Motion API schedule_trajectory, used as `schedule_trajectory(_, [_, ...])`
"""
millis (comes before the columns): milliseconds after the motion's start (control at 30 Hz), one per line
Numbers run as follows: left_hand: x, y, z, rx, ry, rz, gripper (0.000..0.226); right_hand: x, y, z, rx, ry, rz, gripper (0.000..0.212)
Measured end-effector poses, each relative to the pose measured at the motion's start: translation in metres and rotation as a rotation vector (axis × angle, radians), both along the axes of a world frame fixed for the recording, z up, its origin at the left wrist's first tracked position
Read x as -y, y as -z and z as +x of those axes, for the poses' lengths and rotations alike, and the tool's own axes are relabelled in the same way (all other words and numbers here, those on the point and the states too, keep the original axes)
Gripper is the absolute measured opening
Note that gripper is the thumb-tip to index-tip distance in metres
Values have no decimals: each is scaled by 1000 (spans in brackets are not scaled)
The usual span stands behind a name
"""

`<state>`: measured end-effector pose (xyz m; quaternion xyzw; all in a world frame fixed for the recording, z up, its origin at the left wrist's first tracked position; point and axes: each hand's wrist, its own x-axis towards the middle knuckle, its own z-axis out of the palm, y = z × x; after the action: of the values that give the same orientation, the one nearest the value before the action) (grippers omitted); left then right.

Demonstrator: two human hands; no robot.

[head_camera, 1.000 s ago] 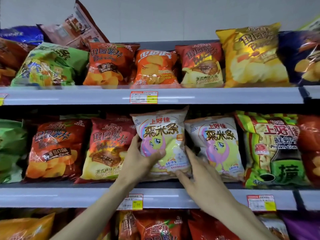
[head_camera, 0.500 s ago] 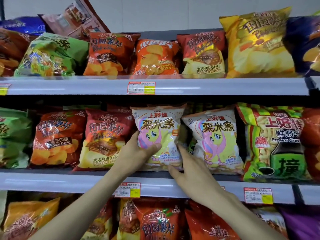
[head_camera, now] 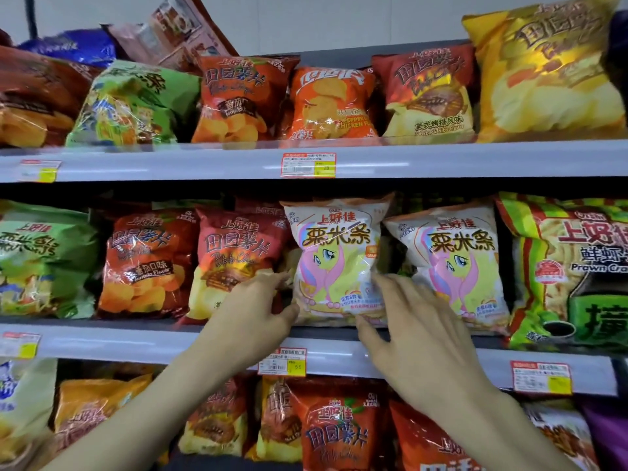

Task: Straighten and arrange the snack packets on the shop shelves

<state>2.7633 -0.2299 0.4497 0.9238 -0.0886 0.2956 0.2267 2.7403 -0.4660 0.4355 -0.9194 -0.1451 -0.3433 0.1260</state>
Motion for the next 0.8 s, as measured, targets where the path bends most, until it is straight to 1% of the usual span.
schedule_trajectory(67, [-11, 2, -10, -4, -15, 3, 55, -13, -5, -12, 91, -14, 30, 58])
schedule_trajectory(167, [-38, 4, -26, -64, -45, 32, 60, -49, -14, -28, 60, -90, 13, 52])
schedule_trajectory(233, [-66, 4, -37, -129, -55, 91, 62, -81, -17, -35, -21, -120, -48, 49])
schedule_trajectory(300, [-97, 2, -50, -166, -72, 125, 58, -115, -19, -40, -129, -139, -108, 52])
schedule_trajectory(400, [-150, 0, -69, -161, -118, 155, 56, -170, -21, -45, -251, -172, -156, 55])
schedule_trajectory(467, [-187, 0, -80, -187, -141, 180, 49, -205, -22, -46, -297, -196, -176, 56])
schedule_trajectory(633, [-274, 1, -103, -214, -230, 162, 52, -287, -27, -42, -314, -232, -189, 53])
schedule_trajectory(800, [-339, 7, -116, -244, -310, 125, 50, -339, -25, -31, -264, -207, -162, 50])
